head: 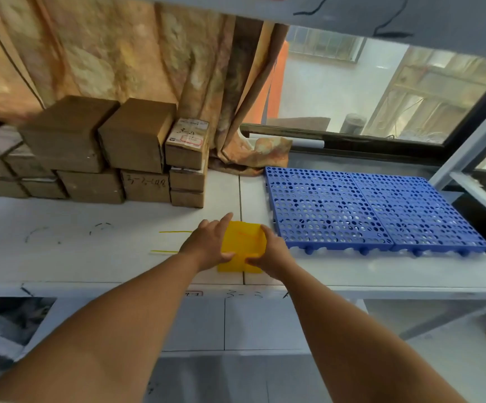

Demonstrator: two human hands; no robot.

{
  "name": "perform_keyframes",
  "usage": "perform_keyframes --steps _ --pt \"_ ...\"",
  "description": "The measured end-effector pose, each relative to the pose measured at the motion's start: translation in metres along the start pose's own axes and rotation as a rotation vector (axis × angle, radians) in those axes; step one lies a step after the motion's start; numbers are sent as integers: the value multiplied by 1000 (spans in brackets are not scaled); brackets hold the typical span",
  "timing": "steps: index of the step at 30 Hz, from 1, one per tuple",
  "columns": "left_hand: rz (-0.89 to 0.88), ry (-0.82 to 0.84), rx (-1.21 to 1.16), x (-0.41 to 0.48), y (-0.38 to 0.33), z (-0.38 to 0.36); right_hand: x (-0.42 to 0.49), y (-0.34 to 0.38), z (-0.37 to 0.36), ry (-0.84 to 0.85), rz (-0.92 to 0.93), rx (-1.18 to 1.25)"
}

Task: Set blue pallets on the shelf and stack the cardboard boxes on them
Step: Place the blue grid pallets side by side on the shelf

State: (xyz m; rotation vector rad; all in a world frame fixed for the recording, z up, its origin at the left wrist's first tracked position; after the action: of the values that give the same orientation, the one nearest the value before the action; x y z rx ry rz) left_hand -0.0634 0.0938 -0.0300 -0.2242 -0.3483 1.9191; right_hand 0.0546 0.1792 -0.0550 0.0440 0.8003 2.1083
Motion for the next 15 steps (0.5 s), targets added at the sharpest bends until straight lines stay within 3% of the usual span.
perform_keyframes --steps 3,5,11,15 --pt "-8 -39 -31 1 -1 9 -2 -9 9 -10 -186 585" --pt "-33 -66 -12 3 -6 15 -3 -12 17 -45 -258 834" --pt "-114 -105 -8 23 -50 30 -7 -51 64 -356 -375 1019" --pt "-134 -68 95 42 -92 21 -4 -94 99 -443 -430 1079"
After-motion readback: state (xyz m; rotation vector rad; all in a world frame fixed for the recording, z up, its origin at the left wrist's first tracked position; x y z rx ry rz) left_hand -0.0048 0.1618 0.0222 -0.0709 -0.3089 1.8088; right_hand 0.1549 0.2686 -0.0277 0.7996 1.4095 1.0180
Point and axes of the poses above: each hand's wrist, its own x-axis towards the middle knuckle, its own z-axis out of the back of the hand, y = z × x, the point moved 9 cm from there along x, towards the middle knuckle, and after that the axes turned 3 degrees about -y, right-handed, at the moved point
